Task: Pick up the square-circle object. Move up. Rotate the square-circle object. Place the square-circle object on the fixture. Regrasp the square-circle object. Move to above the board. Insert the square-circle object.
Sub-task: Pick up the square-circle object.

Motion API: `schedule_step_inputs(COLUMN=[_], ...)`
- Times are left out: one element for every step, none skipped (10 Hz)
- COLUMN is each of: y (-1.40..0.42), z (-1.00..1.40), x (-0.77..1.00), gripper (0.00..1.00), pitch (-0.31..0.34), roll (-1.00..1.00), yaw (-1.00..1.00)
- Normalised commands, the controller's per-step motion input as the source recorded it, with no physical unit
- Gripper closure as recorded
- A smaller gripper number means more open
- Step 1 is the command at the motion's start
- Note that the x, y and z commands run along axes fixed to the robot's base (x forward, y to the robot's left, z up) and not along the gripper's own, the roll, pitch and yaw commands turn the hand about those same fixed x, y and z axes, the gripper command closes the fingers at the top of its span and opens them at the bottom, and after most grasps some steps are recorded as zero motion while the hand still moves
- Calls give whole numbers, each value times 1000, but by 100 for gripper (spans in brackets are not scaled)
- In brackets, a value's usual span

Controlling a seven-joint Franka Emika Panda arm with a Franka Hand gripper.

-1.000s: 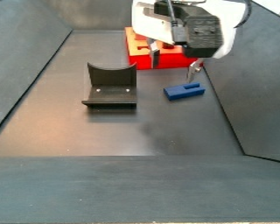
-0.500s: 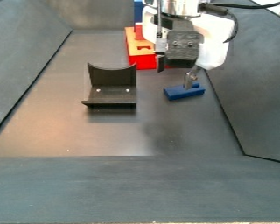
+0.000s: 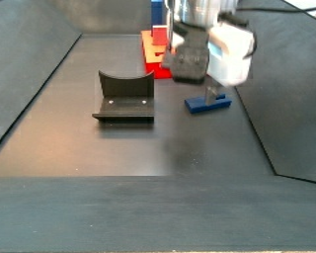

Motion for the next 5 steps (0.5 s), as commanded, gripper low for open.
schedule_step_inputs(y=[-126, -214, -137, -203, -69], z=[-1000, -843, -440, 0, 0], x=[-457, -311, -189, -37, 9], gripper=[0, 0, 0, 0, 0], pitch=[0, -31, -117, -267, -327], roll=[-83, -130, -304, -500, -500], yaw=[-191, -43, -17, -117, -260])
